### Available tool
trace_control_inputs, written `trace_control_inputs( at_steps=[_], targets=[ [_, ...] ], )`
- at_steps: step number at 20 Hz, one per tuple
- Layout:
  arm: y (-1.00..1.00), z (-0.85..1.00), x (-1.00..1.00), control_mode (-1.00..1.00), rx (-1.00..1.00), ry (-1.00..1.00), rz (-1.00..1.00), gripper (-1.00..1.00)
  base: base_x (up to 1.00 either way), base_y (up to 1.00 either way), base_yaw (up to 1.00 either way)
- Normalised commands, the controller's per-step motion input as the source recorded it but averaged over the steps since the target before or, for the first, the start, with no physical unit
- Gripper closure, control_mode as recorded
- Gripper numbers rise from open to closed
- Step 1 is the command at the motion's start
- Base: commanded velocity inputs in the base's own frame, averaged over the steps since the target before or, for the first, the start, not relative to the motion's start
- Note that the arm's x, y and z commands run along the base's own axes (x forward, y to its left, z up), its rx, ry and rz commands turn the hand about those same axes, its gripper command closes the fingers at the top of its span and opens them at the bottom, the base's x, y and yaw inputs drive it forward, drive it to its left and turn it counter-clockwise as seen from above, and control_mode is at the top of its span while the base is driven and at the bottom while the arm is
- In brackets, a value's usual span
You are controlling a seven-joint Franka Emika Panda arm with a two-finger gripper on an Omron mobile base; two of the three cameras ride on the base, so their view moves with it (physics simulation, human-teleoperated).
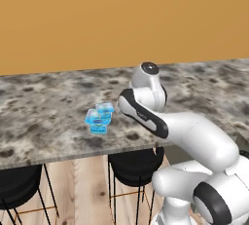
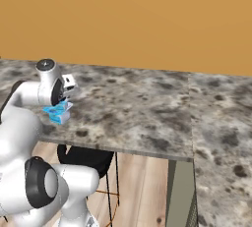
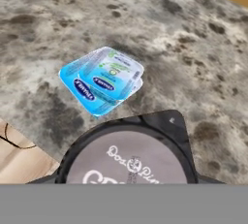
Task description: Stack the yogurt containers by placing the smaller containers on top of the larger containers.
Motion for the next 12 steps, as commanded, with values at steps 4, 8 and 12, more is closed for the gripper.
trace_control_inputs(
  at_steps=[4, 8, 12],
  targets=[
    [0.18, 0.14, 0.01, -1.00, 0.01, 0.00, 0.00, 1.00, 0.00, 0.00, 0.00],
    [0.13, 0.08, 0.02, -1.00, 0.00, 0.00, 0.00, 1.00, 0.00, 0.00, 0.00],
    [0.12, 0.00, 0.04, -1.00, 0.00, 0.00, 0.00, 1.00, 0.00, 0.00, 0.00]
  ],
)
